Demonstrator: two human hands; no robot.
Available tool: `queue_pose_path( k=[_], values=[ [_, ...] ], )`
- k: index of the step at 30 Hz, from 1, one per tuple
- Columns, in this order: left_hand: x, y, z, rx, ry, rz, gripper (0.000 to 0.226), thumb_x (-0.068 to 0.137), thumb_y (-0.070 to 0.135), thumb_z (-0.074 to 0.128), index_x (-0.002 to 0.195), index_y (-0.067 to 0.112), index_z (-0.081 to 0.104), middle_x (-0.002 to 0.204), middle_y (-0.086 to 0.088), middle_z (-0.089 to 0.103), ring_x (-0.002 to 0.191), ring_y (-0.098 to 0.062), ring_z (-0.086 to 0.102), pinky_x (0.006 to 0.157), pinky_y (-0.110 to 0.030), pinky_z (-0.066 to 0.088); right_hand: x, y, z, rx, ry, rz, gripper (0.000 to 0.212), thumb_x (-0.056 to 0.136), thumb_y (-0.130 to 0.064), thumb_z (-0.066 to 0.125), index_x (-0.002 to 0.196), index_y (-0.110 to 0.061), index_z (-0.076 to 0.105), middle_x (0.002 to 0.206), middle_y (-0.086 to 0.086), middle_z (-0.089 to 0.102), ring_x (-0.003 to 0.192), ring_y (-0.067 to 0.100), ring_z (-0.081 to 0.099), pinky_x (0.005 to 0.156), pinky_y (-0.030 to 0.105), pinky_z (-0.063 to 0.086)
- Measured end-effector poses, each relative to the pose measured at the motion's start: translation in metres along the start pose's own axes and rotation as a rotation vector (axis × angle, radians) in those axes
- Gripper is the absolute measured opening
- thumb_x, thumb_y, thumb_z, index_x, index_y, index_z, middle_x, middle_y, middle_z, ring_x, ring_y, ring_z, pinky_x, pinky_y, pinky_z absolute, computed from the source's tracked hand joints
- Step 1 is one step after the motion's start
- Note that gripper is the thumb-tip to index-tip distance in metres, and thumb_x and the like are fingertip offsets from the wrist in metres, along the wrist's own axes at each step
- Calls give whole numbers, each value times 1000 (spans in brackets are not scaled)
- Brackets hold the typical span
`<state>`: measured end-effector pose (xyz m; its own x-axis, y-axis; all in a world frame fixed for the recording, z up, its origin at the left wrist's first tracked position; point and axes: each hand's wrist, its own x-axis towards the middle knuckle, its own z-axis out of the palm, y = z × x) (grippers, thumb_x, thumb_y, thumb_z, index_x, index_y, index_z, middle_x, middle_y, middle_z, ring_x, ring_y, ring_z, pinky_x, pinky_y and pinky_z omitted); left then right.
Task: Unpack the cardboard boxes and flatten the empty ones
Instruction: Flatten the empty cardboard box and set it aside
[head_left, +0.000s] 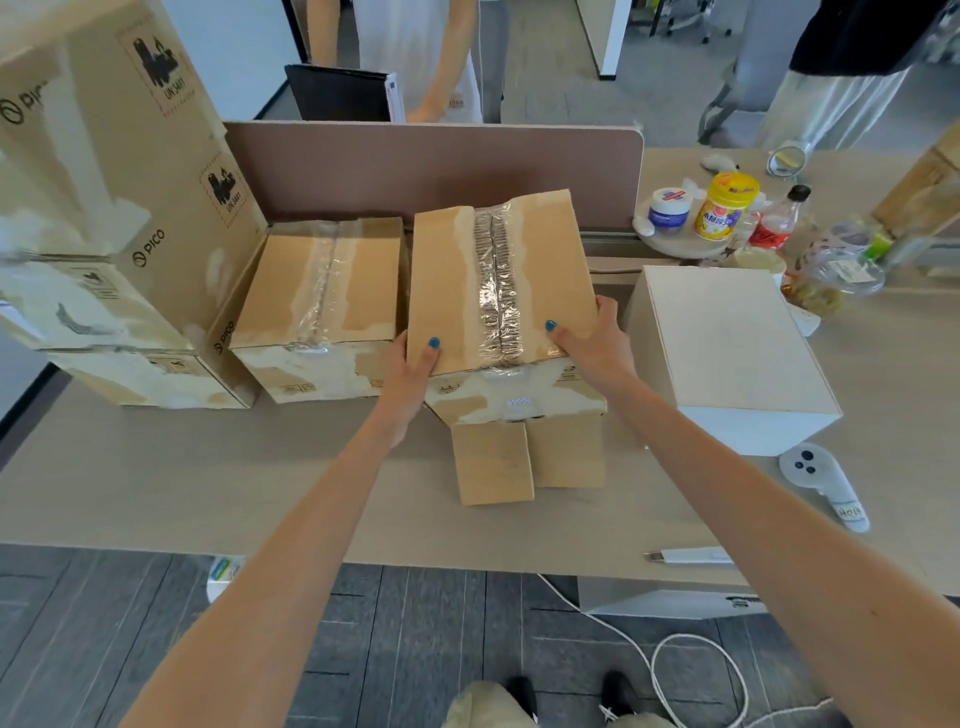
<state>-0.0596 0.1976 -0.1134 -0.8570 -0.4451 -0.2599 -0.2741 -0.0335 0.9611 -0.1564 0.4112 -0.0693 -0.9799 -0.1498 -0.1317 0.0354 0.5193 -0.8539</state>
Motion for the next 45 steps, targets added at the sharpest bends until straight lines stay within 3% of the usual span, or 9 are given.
queue_pose_path(
  k=[5,10,14,18,22,26,30,35,45],
  values=[
    [3,-31,-11,-102,11,-160,48,104,39,46,148,29,30,136,1,55,111,-20,61,93,-51,52,-3,1,12,-158,-90,-63,72,90,-30,62,147,-21,19,125,3,52,105,24,54,80,37,47],
    [-3,-65,-24,-70,58,-193,49,103,34,50,148,25,32,135,-3,56,108,-19,62,81,-38,55,-16,31,29,-158,-147,-43,70,91,-30,58,148,-25,17,130,-1,52,103,25,57,70,34,45],
    [-5,-60,-12,24,10,-74,51,102,21,53,148,17,31,134,-3,52,122,-20,54,99,-32,47,-23,61,21,-80,-150,44,57,92,-21,57,141,-20,29,120,3,58,98,26,59,77,38,51],
    [-13,-70,-3,104,-48,11,57,101,23,55,152,22,29,141,6,49,129,-13,48,111,-34,39,-35,78,13,-40,-144,32,58,96,-11,53,147,-21,26,113,-4,51,87,14,51,61,16,40],
    [-14,-83,-4,232,-35,56,63,101,37,53,155,27,24,142,10,48,131,-12,47,115,-41,36,-36,87,10,-68,-161,-20,60,97,-15,53,149,-19,22,119,-5,48,88,14,53,72,23,39],
    [-14,-92,-7,620,70,87,73,96,59,44,157,34,13,161,-8,24,147,-32,23,119,-51,23,-41,105,5,-252,-167,-161,53,99,-23,50,148,-23,31,149,0,35,122,19,45,90,27,37],
    [-30,-85,3,971,150,417,58,104,35,45,157,26,23,164,-10,16,152,-31,11,121,-50,17,-52,115,-3,-484,-131,-419,44,98,-15,48,141,-19,42,154,4,26,134,25,35,98,41,44],
    [-52,-92,27,1148,1,691,54,99,25,50,151,26,37,163,-2,22,151,-20,9,123,-50,11,-69,123,-19,-605,-192,-534,53,94,-9,53,144,-16,38,154,2,27,137,24,35,96,43,50],
    [-82,-97,86,1164,13,756,67,92,13,59,154,19,33,160,-4,31,149,-24,23,122,-49,13,-104,190,-53,-772,-241,-559,30,89,-1,57,118,-6,56,121,6,55,97,29,61,64,36,50]
  ],
)
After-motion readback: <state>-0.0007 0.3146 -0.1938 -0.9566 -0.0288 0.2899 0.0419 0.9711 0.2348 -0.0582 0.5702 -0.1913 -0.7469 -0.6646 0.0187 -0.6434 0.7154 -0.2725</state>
